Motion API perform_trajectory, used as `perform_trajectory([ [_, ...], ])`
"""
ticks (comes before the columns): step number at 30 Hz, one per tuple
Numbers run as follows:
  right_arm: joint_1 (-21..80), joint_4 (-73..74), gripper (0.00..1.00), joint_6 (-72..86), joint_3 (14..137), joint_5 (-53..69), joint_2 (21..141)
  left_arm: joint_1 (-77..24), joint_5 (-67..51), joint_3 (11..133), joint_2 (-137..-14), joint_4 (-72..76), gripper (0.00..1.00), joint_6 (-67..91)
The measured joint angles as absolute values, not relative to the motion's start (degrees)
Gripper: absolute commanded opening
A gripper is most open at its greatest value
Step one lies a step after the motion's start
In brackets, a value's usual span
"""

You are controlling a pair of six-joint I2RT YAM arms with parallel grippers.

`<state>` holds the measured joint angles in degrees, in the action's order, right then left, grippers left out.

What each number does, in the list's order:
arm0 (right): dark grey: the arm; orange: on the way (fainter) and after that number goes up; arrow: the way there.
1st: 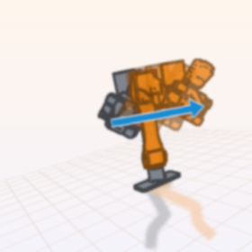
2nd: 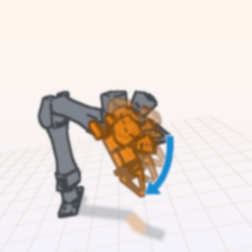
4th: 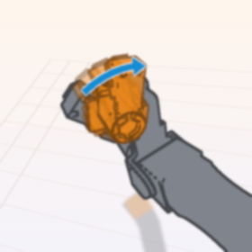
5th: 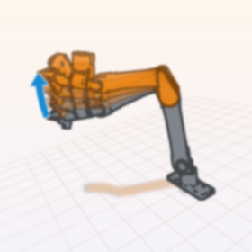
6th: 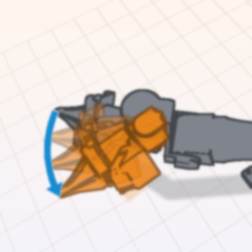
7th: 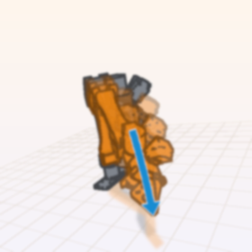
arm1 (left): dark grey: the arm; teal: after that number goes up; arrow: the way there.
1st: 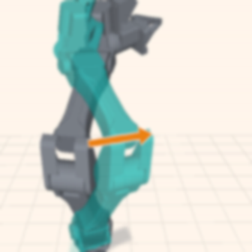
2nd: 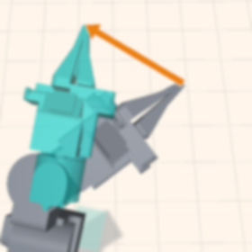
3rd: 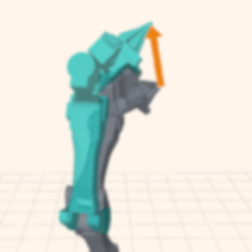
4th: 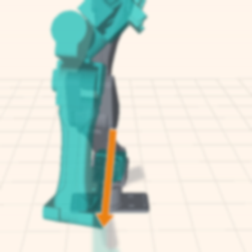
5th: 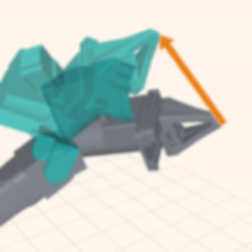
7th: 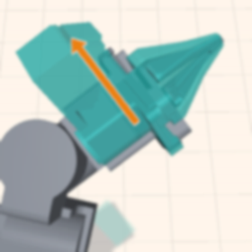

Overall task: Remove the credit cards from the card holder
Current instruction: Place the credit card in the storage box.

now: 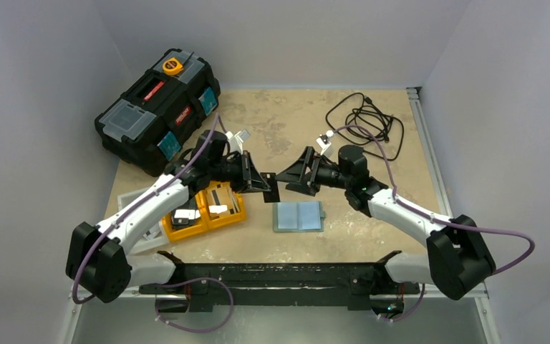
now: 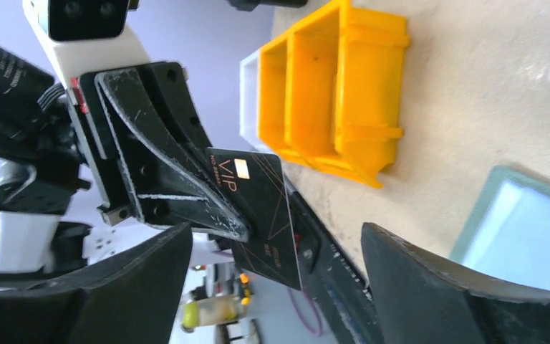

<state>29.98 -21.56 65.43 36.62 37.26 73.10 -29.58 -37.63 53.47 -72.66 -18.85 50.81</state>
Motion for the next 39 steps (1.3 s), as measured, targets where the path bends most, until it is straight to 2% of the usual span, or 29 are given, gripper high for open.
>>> perform_trajectory([
  [2,30.02,-17.80,0.99,62.89,37.85,35.38,72.95,-29.28,-34.57,53.63,-71.26,-23.16,0.00,49.80],
  [6,30.00,-10.52,0.99,58.04,40.73,31.68,72.95,-28.03,-24.05,56.16,-67.48,-35.40,0.00,46.83],
  [12,30.00,-4.32,0.99,53.15,41.39,26.44,72.34,-26.55,-1.85,61.28,-63.07,-52.18,0.00,43.70],
  [19,30.00,-0.45,0.99,48.77,42.04,24.49,72.77,-22.50,16.67,60.55,-63.18,-64.73,0.00,43.75],
  [24,30.00,-0.16,0.99,46.68,42.70,24.53,74.15,-19.73,21.91,59.13,-66.37,-67.35,0.00,43.86],
  [32,30.00,-0.03,0.99,44.42,42.74,24.60,75.44,-16.47,24.12,57.84,-71.90,-67.02,0.00,43.81],
  [36,30.00,-0.01,0.99,43.83,42.74,24.80,75.77,-16.05,24.16,56.86,-74.81,-66.35,0.23,43.75],
  [39,30.00,-0.01,0.99,43.44,42.74,24.77,75.77,-15.75,24.29,56.47,-76.23,-65.84,0.49,43.57],
])
